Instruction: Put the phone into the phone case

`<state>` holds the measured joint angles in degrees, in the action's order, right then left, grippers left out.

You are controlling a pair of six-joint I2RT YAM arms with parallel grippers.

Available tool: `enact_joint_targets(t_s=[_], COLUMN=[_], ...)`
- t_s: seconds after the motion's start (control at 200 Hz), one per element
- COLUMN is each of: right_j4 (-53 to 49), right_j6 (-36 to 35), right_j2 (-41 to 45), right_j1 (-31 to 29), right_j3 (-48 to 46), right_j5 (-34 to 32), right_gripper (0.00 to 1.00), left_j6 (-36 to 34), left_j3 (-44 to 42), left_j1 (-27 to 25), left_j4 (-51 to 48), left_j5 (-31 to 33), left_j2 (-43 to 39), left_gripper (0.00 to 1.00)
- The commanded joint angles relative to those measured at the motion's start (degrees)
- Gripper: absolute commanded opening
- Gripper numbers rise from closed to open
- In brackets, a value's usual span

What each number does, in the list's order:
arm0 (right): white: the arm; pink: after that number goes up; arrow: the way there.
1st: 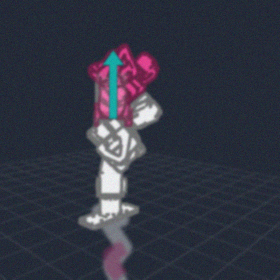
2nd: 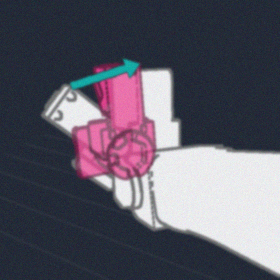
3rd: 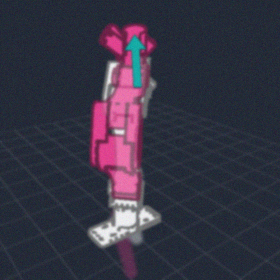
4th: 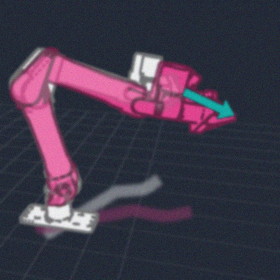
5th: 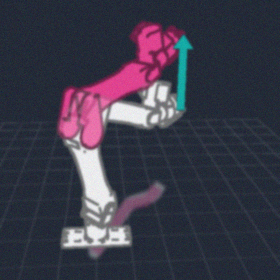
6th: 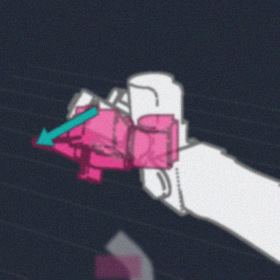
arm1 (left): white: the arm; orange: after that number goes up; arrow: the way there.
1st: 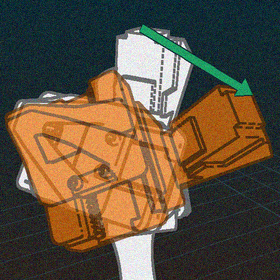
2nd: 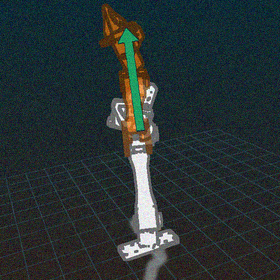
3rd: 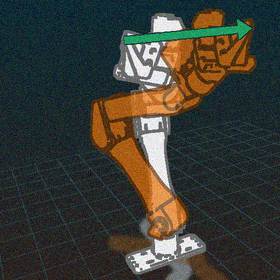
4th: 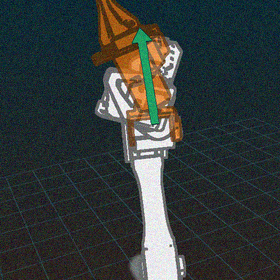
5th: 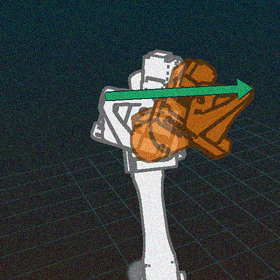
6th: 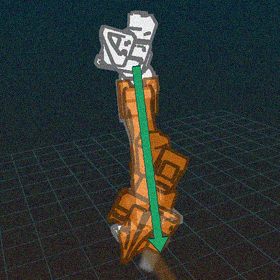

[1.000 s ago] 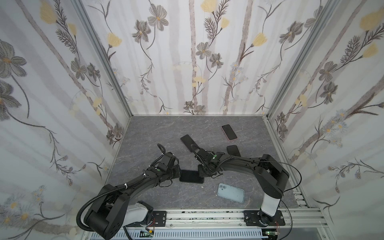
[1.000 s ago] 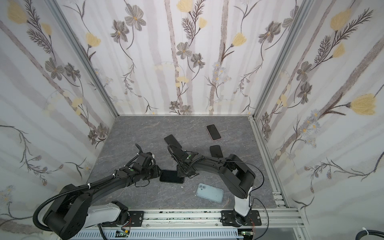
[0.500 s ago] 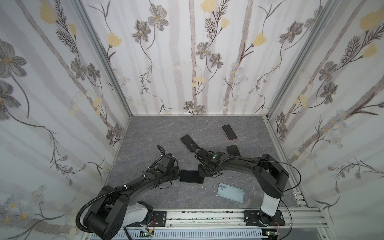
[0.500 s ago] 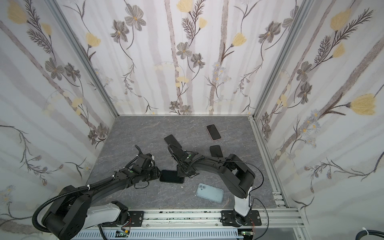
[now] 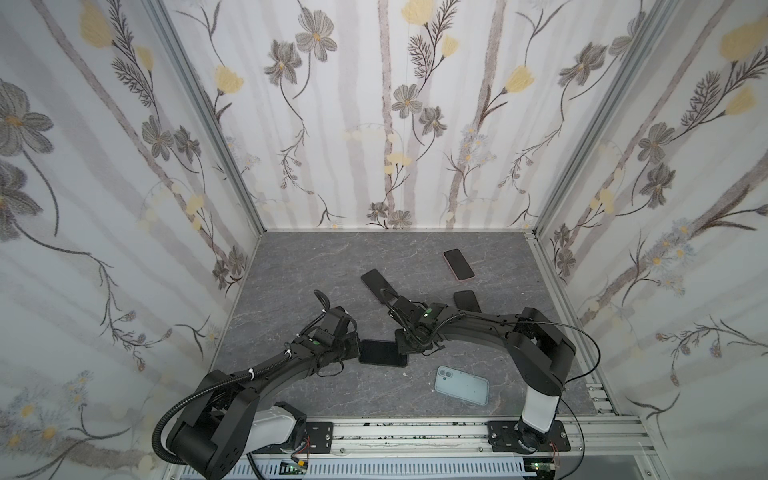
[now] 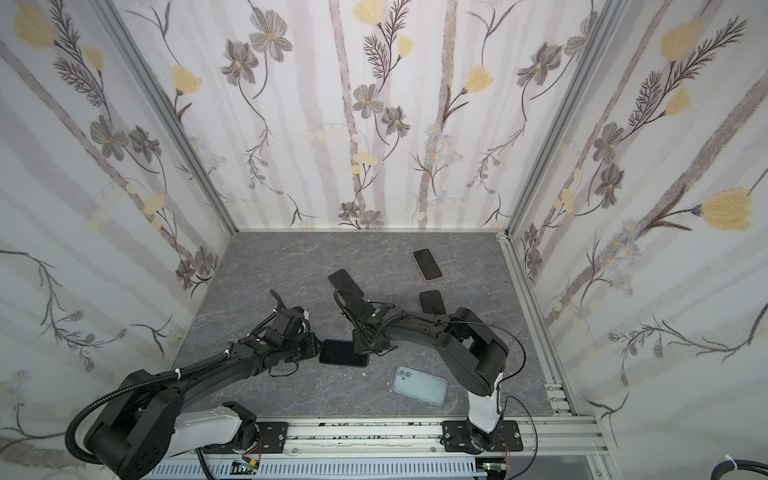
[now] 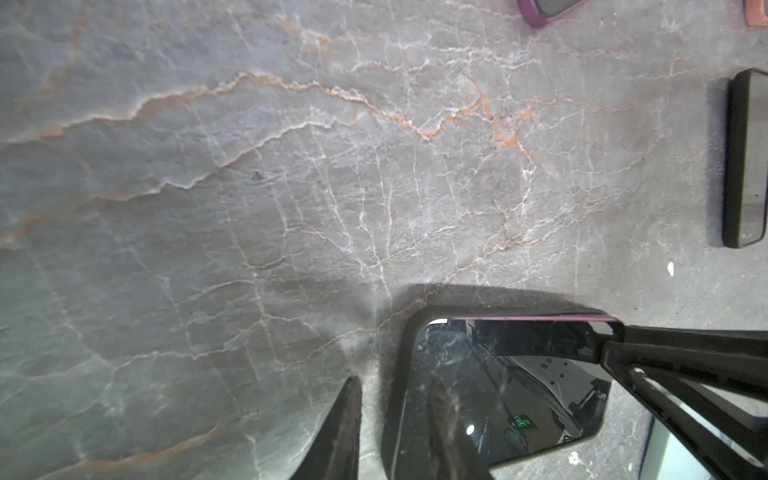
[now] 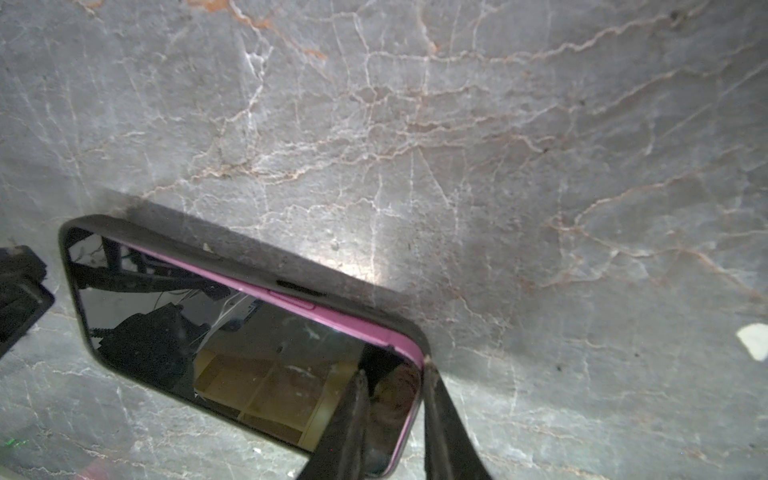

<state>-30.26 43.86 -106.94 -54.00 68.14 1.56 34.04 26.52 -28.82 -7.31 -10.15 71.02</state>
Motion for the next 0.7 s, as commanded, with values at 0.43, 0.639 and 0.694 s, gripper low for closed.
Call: enact_joint_targets(t_s=[0.43,0.639,0.694], right_j4=[-4.03,-9.18,-9.66], right_j6=[0.54,-0.42,-0.51], right_j2=[-5.72,-8.99,-10.10], right_j1=[-1.34,-4.11,-4.77], right_j3=[-3.83,-0.94,-0.23], right_j5=[-2.33,-7.93,-8.29], right_gripper=[0.23,0.23,0.23], left_j6=[-0.35,-0.37,-0.37], left_j3=[-0.23,-0.11,-0.24], left_j1=[0.06,0.07,0.08], left_j4=[1.55,1.77,1.77], left_j5=[-0.68,-1.07,-0.99], left_j2=[0.86,2.22,2.02], left_gripper=[0.27,0.27,0.27])
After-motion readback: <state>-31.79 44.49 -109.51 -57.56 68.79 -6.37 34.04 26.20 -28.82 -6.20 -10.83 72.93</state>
